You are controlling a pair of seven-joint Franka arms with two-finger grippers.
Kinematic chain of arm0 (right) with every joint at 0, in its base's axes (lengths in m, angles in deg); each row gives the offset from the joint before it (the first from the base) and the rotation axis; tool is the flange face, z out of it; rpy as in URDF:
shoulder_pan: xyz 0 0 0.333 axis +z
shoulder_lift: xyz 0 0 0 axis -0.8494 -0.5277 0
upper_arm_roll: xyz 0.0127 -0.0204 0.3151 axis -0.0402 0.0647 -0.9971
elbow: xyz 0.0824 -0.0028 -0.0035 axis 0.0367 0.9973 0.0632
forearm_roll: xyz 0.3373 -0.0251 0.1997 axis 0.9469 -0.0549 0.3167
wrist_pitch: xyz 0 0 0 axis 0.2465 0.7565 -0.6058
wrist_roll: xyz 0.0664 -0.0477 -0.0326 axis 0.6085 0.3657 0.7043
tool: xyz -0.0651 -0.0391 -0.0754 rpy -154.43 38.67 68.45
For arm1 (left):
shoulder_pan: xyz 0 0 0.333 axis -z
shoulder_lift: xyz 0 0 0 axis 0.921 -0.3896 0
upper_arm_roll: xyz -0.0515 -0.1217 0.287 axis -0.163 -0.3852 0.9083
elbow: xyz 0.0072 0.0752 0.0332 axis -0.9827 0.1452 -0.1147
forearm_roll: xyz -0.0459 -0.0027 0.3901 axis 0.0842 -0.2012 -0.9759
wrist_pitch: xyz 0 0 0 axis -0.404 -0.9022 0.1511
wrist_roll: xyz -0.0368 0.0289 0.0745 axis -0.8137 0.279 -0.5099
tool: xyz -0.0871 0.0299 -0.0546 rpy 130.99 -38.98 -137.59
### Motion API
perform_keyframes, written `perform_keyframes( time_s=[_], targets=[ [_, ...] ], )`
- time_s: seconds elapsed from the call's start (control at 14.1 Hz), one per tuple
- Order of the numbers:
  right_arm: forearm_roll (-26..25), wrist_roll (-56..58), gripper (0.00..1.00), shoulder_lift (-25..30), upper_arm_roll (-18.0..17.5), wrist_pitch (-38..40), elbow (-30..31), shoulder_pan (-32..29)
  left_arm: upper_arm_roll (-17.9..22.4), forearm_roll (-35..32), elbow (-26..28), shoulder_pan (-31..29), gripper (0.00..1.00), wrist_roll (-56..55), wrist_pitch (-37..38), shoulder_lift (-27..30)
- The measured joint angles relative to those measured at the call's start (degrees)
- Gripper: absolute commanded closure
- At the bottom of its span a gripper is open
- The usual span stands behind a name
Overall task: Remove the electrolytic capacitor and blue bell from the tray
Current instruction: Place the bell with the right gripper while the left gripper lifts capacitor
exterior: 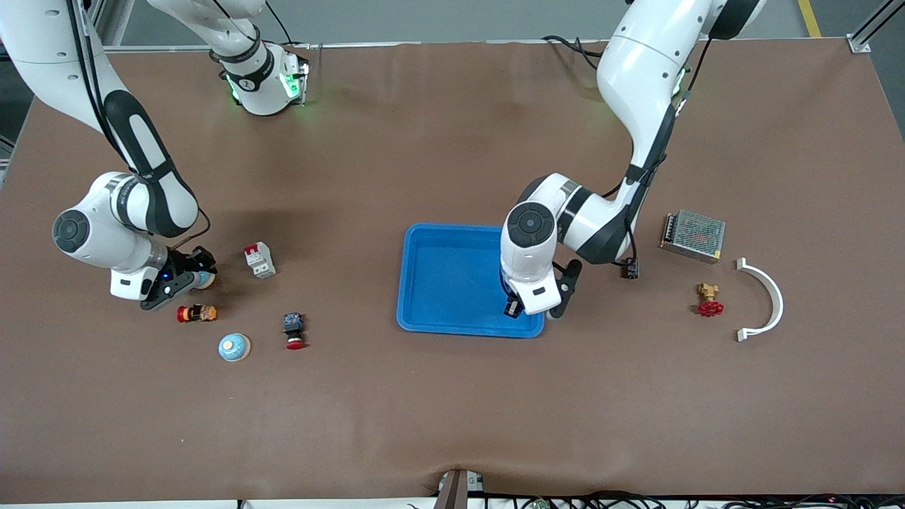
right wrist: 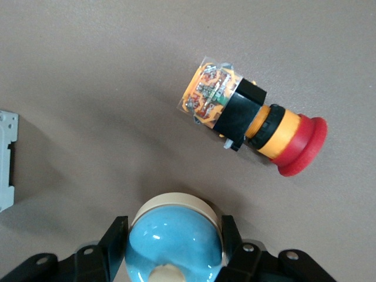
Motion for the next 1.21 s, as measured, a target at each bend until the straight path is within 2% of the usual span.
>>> perform_keyframes(
  time_s=[0.07,0.14,0.36,0.78,0.92,1.21],
  targets=[
    [0.0,0.0,0.25,0.0,0.0,0.0,0.0,0.0,0.0,0.0,0.0,-0.2,1.0,3.3,1.3,0.8],
    [0.0,0.0,0.0,0.0,0.0,0.0,0.0,0.0,0.0,0.0,0.0,-0.5,1.0,7.6,2.9,1.5],
    [0.1,-0.1,0.0,0.0,0.0,-0.2,0.0,0.0,0.0,0.0,0.8,-1.3,1.0,21.3,6.4,3.1],
    [0.1,-0.4,0.0,0.1,0.0,0.0,-0.9,0.1,0.0,0.0,5.4,-5.2,1.0,46.1,6.9,6.2],
    [0.1,-2.0,0.0,0.5,0.0,4.0,-3.4,0.6,0.1,0.0,6.1,-7.0,1.0,53.5,6.9,6.3],
    [0.1,-9.3,0.0,3.7,0.0,17.2,-11.2,3.1,0.1,0.0,8.0,-9.7,1.0,63.6,6.8,6.8]
  ],
)
